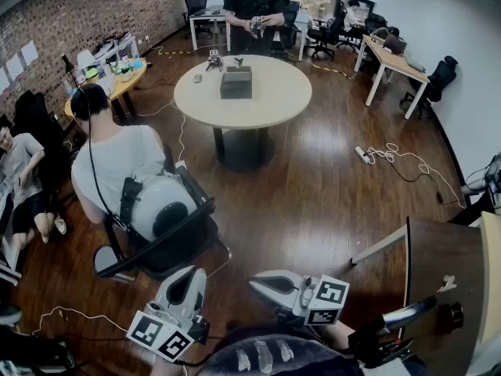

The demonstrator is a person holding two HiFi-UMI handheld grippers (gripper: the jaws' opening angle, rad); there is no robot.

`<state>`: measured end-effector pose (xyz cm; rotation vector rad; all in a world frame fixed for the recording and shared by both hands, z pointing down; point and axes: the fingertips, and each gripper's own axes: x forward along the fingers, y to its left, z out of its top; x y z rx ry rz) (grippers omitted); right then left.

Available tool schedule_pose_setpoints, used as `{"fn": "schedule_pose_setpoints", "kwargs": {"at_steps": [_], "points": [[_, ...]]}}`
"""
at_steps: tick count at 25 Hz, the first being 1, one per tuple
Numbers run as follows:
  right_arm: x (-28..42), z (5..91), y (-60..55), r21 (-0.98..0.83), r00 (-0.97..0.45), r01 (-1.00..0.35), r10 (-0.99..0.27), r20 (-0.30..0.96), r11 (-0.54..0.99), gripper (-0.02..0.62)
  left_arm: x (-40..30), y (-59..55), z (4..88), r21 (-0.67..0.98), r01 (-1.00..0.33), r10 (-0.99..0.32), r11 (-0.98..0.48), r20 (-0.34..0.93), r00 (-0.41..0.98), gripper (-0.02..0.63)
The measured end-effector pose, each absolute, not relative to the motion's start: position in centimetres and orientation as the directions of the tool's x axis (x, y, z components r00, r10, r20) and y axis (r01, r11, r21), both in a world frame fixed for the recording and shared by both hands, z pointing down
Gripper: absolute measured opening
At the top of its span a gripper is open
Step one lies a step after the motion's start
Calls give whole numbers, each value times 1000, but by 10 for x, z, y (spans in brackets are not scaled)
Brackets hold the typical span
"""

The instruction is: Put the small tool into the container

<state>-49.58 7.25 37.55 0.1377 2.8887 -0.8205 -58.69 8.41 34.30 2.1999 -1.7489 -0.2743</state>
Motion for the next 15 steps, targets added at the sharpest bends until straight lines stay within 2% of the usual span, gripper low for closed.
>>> {"fn": "schedule_pose_setpoints", "kwargs": {"at_steps": [6, 11, 15], "points": [[-463, 358, 51, -505, -969, 246, 196, -150, 827, 1, -537, 34, 328, 323, -920, -969, -222, 36, 246, 3], [-446, 341, 34, -370, -947, 317, 274, -167, 873, 0, -505, -4, 315, 297, -921, -961, -251, 37, 274, 3], [-426, 333, 13, -345, -937, 333, 268, -223, 878, 0, -470, -32, 321, 274, -920, -949, -280, 62, 308, 3]]}}
